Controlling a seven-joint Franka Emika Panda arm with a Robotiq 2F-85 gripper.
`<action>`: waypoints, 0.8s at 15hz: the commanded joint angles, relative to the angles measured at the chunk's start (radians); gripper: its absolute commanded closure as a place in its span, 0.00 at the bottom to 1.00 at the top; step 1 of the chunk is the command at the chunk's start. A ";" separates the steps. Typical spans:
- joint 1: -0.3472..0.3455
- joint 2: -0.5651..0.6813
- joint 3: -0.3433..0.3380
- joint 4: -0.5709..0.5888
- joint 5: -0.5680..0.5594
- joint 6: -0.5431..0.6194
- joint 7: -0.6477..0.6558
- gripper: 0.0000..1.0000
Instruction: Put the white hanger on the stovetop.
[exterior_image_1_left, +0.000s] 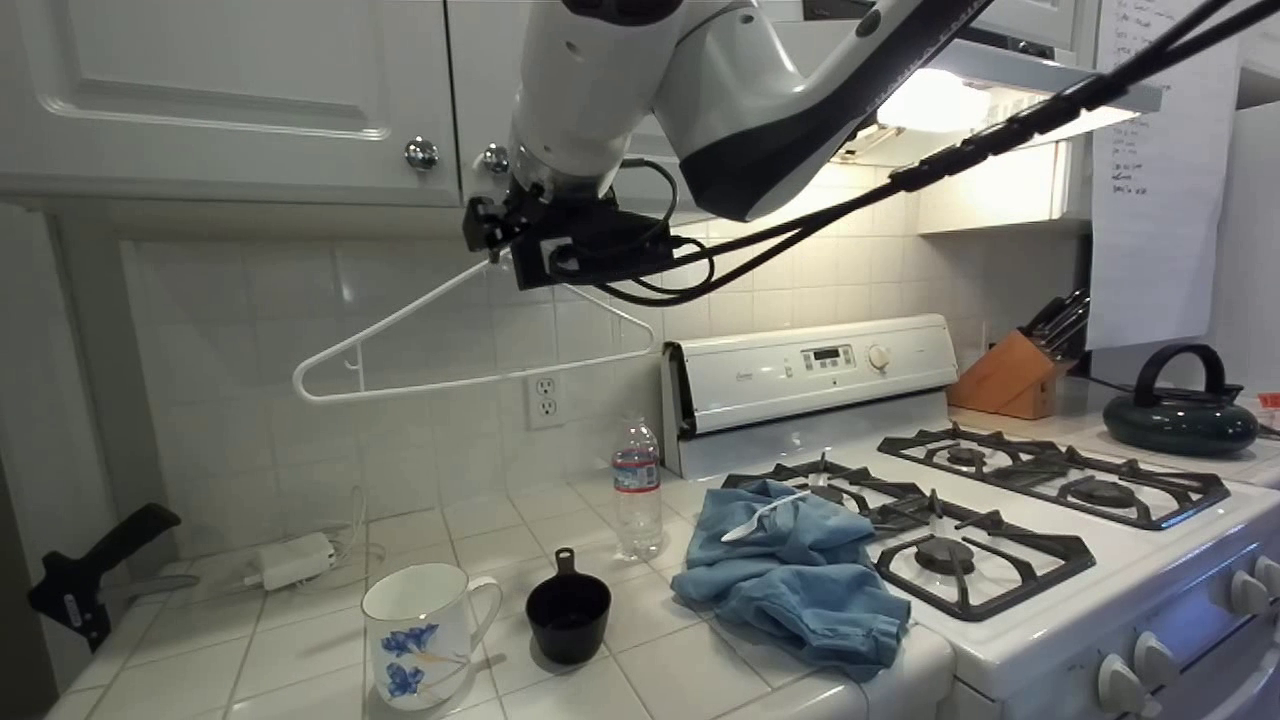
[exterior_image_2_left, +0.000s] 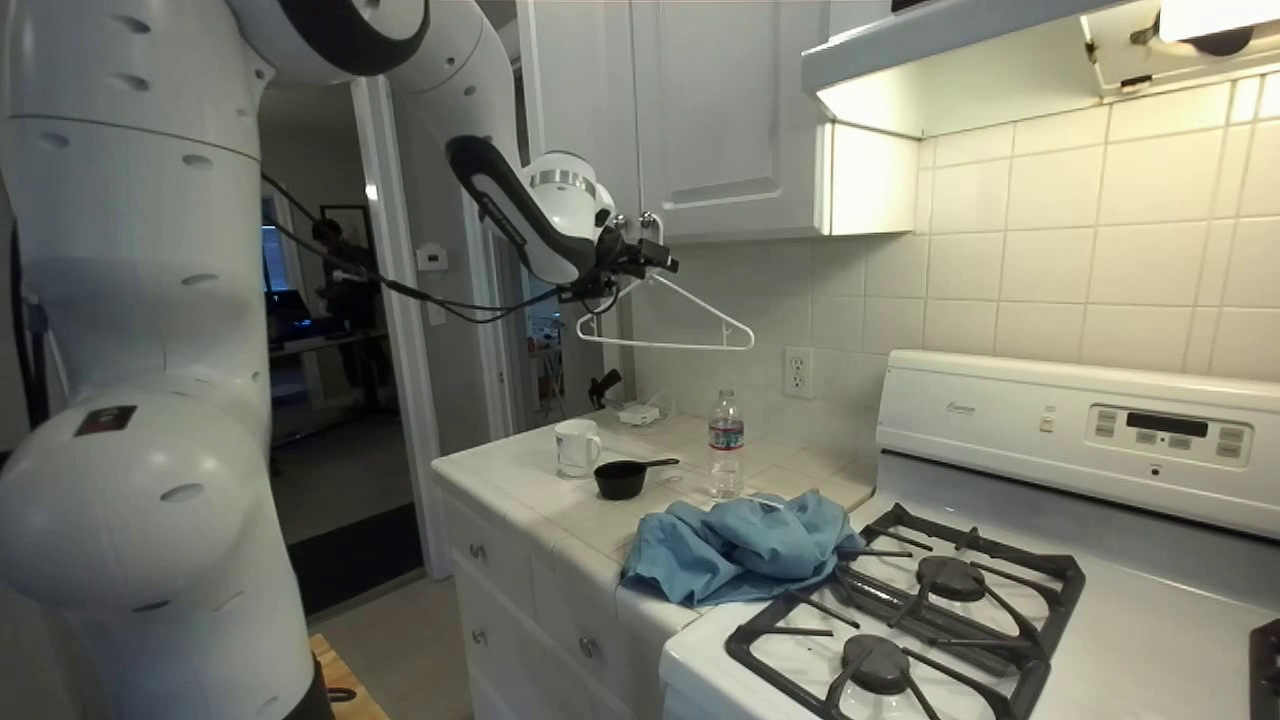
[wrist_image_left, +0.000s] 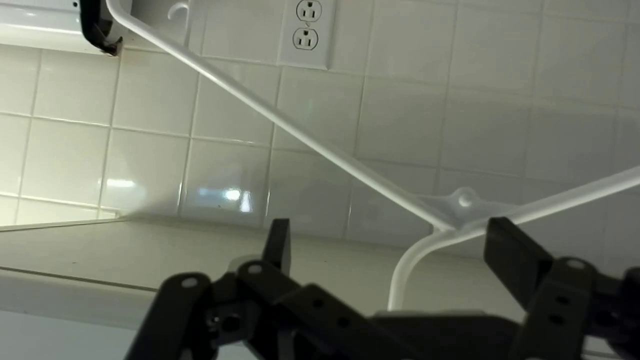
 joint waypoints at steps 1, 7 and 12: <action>0.017 0.032 0.008 0.047 -0.025 -0.033 0.052 0.00; 0.034 0.057 0.007 0.084 -0.031 -0.071 0.095 0.00; 0.155 0.080 -0.100 0.117 -0.028 -0.094 0.130 0.36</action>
